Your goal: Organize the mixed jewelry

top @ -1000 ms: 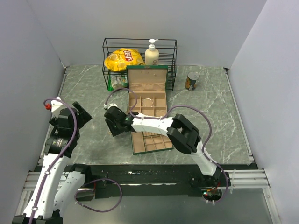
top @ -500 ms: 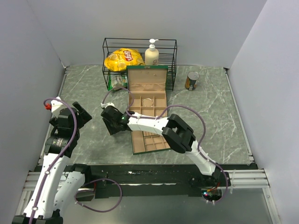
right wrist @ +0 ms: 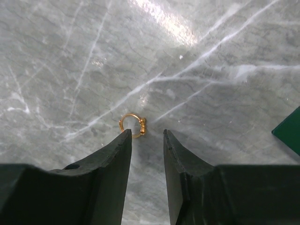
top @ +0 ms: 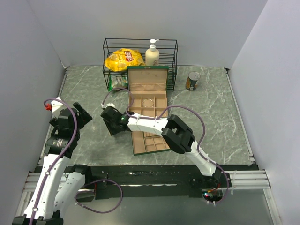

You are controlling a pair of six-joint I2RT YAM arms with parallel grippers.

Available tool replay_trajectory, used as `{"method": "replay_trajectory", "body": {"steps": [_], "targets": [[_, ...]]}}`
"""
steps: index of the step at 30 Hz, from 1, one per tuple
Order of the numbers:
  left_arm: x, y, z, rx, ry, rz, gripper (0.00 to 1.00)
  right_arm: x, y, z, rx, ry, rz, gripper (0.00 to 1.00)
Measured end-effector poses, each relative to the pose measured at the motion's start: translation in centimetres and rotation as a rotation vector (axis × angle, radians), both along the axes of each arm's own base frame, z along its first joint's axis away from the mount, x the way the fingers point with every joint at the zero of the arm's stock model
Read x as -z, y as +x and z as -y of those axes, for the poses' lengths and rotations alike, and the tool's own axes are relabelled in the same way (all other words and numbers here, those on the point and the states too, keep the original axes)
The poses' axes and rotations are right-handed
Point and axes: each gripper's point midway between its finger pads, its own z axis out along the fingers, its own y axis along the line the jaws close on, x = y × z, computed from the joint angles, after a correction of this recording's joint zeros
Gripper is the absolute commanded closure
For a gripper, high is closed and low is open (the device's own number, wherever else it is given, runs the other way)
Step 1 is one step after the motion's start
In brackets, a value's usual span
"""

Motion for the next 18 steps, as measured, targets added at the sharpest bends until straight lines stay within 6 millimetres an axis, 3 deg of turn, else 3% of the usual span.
{"method": "replay_trajectory", "body": {"steps": [18], "targets": [[0.32, 0.14, -0.02, 0.002, -0.007, -0.013, 0.04, 0.67, 0.28, -0.63, -0.005, -0.012, 0.002, 0.62]]}}
